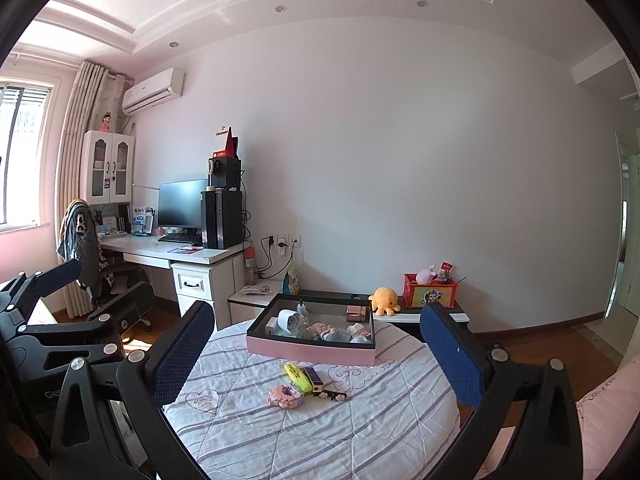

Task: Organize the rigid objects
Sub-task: 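Withdraw both tools from the pink box back over the bed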

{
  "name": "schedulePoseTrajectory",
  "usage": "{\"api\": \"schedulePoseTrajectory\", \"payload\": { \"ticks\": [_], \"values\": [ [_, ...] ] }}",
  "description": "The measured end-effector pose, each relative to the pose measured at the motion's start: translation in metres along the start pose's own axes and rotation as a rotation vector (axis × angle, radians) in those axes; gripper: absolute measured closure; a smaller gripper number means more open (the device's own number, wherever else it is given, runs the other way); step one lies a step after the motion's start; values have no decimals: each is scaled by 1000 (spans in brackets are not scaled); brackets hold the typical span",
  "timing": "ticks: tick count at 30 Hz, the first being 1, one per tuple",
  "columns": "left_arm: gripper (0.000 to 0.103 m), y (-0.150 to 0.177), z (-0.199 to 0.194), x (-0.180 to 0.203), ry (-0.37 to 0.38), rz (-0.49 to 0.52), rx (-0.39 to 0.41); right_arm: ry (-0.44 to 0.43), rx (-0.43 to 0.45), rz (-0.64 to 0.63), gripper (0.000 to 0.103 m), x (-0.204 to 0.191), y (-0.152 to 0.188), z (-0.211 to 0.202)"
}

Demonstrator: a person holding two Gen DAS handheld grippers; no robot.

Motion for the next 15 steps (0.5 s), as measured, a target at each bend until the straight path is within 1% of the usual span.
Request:
{"api": "schedulePoseTrajectory", "payload": {
  "ticks": [5,15],
  "values": [
    [0,0,-2,0,0,-2,12,0,12,1,0,-1,-3,-4],
    [0,0,-3,0,2,-6,14,0,9,-1,0,0,-4,-4]
  ]
}}
Point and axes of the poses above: each gripper's, at about its wrist camera, not at the fingertips, and z roughly the way its jaws point, x to its right, y to its underside, the point moved 5 cm from there along z, roughly the way its jaws point, and after that the axes turned 15 degrees about y, right-handed, at the moved point
